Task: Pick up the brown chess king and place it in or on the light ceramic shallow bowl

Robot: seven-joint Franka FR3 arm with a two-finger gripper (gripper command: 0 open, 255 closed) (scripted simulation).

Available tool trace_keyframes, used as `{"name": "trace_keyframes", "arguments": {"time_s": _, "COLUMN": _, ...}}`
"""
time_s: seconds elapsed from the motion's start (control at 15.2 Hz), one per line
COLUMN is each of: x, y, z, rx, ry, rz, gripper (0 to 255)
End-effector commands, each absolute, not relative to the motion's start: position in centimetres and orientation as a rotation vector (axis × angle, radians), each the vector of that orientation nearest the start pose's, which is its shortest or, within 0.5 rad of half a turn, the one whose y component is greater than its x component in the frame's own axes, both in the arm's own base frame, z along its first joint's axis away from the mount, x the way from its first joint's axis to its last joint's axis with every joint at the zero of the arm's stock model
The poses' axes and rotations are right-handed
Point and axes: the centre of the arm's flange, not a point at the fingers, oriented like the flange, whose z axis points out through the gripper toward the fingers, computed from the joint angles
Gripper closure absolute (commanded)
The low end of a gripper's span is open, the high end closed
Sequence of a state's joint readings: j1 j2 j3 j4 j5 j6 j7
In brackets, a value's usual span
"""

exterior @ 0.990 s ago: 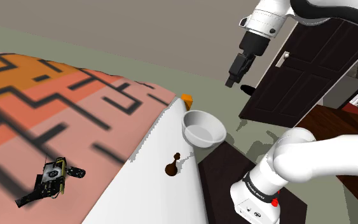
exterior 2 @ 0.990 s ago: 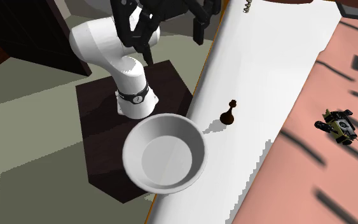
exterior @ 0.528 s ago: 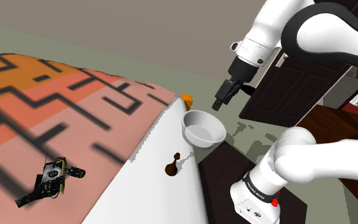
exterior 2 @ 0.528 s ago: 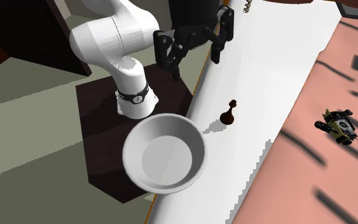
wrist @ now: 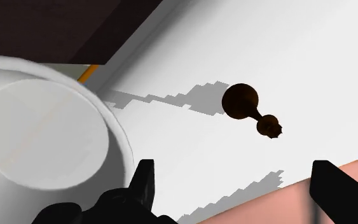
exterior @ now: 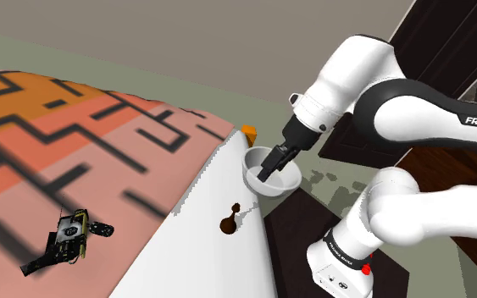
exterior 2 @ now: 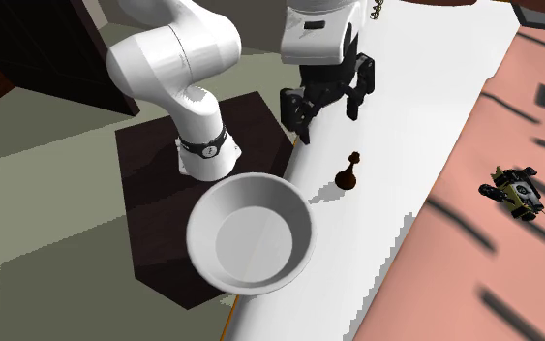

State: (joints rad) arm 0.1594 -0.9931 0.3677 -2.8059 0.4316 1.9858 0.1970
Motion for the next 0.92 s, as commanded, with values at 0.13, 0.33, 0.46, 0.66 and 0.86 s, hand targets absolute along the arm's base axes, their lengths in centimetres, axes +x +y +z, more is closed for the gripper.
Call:
{"name": "trace_keyframes", "arguments": {"time_s": 0.13, "x": 23.5, "y": 19.4, "z": 41.1, "rx": -2.965, "ry": -0.039, "rz": -0.243, "gripper": 0}}
{"name": "trace_keyframes", "arguments": {"time_s": 0.33, "x": 23.1, "y": 21.9, "z": 38.1, "rx": -2.945, "ry": -0.019, "rz": -0.282, "gripper": 0}}
{"name": "trace_keyframes", "arguments": {"time_s": 0.46, "x": 23.1, "y": 22.6, "z": 36.9, "rx": -2.940, "ry": -0.014, "rz": -0.292, "gripper": 0}}
{"name": "trace_keyframes", "arguments": {"time_s": 0.66, "x": 23.4, "y": 22.9, "z": 35.3, "rx": -2.940, "ry": -0.014, "rz": -0.292, "gripper": 0}}
{"name": "trace_keyframes", "arguments": {"time_s": 0.86, "x": 23.7, "y": 23.2, "z": 33.8, "rx": -2.940, "ry": -0.014, "rz": -0.292, "gripper": 0}}
